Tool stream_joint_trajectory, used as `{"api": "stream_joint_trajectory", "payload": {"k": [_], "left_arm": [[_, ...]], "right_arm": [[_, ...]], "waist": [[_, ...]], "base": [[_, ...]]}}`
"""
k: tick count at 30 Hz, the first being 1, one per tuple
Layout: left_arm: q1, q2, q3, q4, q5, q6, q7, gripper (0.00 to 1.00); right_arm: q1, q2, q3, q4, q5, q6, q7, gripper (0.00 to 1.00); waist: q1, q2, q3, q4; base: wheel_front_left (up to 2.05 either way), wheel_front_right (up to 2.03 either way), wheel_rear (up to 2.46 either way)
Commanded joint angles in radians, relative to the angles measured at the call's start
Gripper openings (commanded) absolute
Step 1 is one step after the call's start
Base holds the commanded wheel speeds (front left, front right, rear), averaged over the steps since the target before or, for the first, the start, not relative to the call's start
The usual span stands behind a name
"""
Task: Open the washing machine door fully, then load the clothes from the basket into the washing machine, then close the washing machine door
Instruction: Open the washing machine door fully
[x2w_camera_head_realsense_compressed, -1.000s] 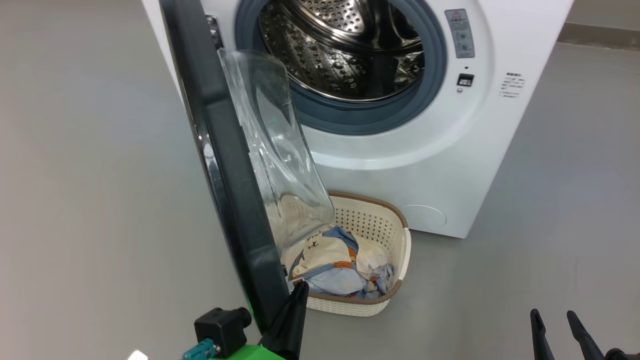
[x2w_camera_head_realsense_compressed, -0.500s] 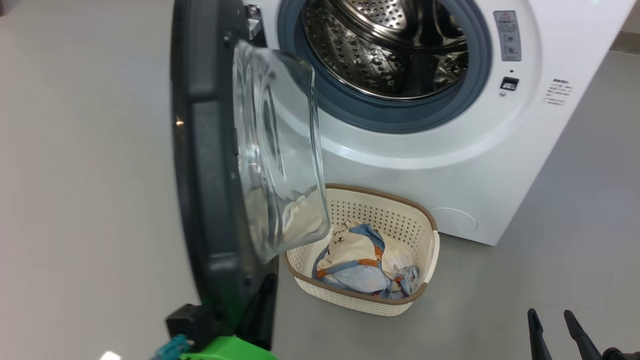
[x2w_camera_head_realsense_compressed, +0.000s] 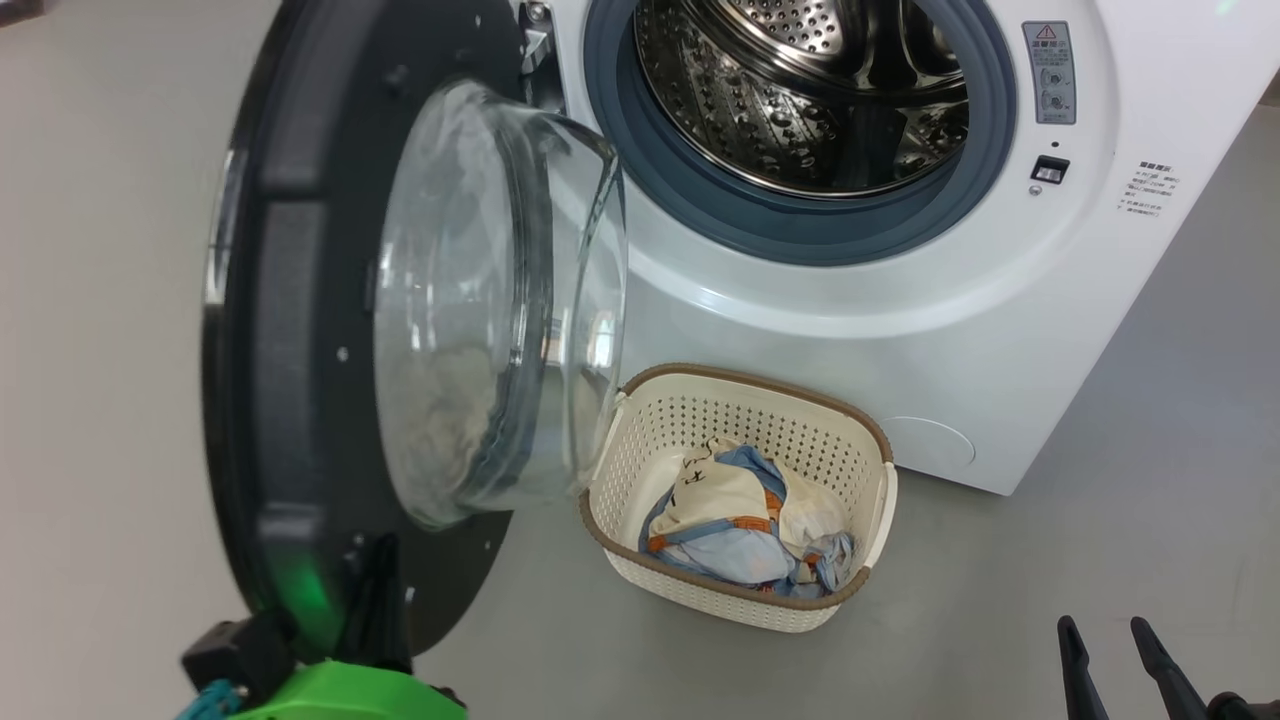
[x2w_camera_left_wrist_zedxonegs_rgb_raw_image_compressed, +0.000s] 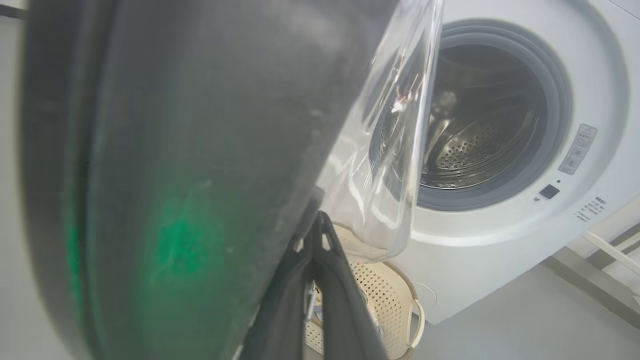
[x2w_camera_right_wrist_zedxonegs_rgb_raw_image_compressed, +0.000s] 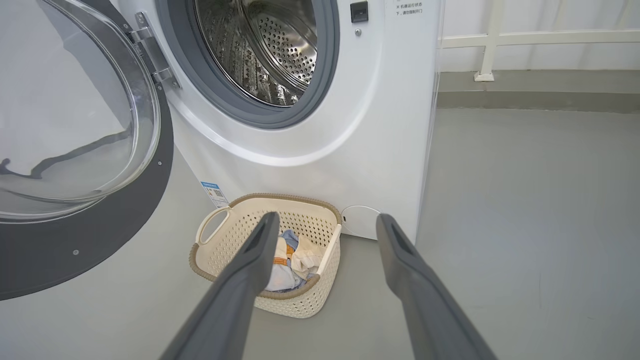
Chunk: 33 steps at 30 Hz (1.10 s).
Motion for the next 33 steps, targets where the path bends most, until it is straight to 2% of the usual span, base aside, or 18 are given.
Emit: {"api": "stream_joint_trajectory", "payload": {"k": [1,7,16,25,33], "left_arm": [[-0.035,0.026,0.058,-0.006,-0.014,0.014,-0.013,0.00],[-0.073,0.041,0.159,0.094,-0.047,0.003,-0.055,0.00],[-0.165,0.065,0.314,0.259,-0.036,-0.028,-0.083,0.00],[-0.258,0.046,0.546,0.350,0.055,-0.076,-0.084,0.00],[-0.328,0.047,0.669,0.468,0.155,-0.139,-0.084,0.00]], "right_arm": [[-0.032,-0.020,0.023,-0.019,0.006,0.002,-0.012,1.00],[-0.028,-0.024,0.031,-0.017,0.006,0.002,-0.012,1.00],[-0.016,-0.045,0.035,-0.016,0.004,0.002,-0.012,1.00],[-0.014,-0.066,0.038,-0.019,0.006,0.002,-0.012,1.00],[-0.014,-0.068,0.038,-0.016,0.007,0.002,-0.012,1.00]], "waist": [[0.0000,0.0000,-0.001,-0.001],[0.0000,0.0000,-0.008,-0.017],[0.0000,0.0000,-0.007,-0.070],[0.0000,0.0000,0.007,-0.117],[0.0000,0.0000,0.008,-0.138]], "base": [[0.00,0.00,0.00],[0.00,0.00,0.00],[0.00,0.00,0.00],[0.00,0.00,0.00],[0.00,0.00,0.00]]}}
